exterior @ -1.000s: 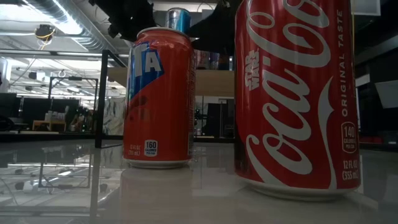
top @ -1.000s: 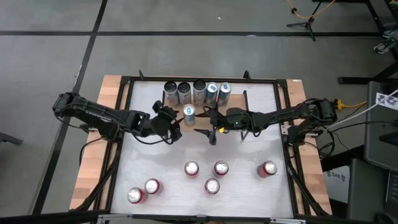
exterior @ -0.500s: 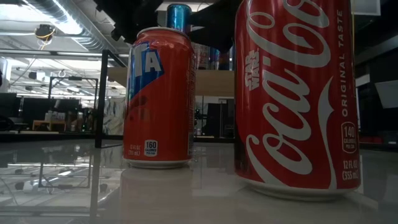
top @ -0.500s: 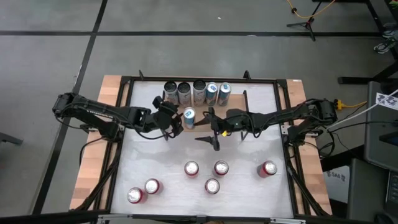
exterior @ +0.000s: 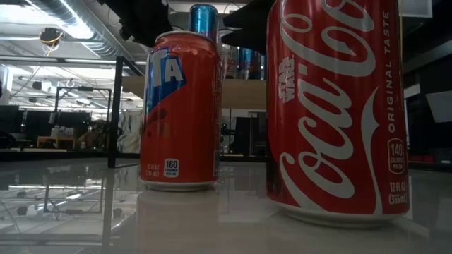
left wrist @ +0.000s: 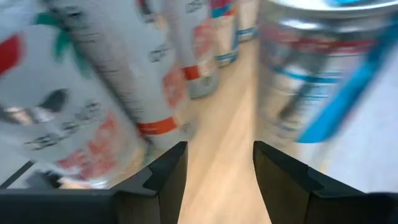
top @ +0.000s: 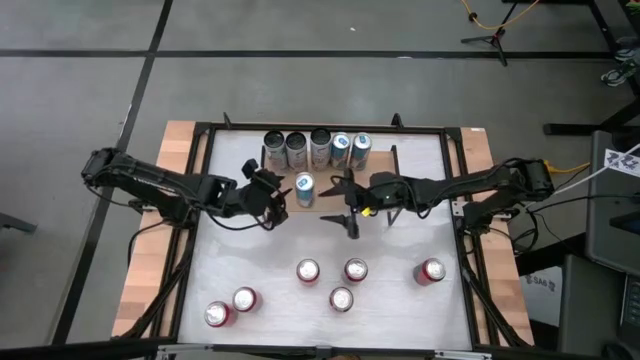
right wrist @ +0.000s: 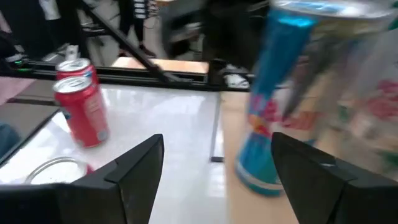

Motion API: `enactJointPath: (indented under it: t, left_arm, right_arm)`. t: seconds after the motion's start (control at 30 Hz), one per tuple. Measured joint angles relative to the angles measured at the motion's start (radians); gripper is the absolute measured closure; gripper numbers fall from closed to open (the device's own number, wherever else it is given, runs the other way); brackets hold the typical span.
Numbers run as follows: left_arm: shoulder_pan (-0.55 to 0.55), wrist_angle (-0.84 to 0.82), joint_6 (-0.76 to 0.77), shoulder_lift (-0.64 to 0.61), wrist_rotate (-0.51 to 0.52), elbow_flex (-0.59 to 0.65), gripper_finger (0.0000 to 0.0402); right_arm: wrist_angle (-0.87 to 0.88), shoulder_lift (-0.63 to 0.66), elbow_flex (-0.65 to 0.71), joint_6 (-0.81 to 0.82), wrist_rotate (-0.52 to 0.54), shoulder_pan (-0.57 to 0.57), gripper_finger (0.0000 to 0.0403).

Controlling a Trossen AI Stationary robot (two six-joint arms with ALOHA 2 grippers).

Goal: Place canned beverage on shelf
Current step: Put the blue soda can on the shelf

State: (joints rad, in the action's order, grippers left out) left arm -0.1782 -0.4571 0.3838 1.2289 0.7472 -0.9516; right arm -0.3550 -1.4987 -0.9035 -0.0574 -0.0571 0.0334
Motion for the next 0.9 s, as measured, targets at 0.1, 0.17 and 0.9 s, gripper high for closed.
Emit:
enactJointPath:
  t: [0.1,0.17,0.9]
  left_arm:
    - [-0.029,0.001,0.001,0.000,-0.009,0.000,0.0227]
    - [-0.048,0.007,0.015,0.003,-0.009,0.000,0.0227]
    - [-0.029,0.076,0.031,0.008,0.003,0.000,0.0227]
  right_arm:
    - [-0.006,0.009,0.000,0.000,0.050,0.000,0.0116]
    - [-0.012,0.009,0.000,0.000,0.082,-0.001,0.0116]
    - [-0.152,-0.058,0.000,-0.001,0.097,-0.002,0.0116]
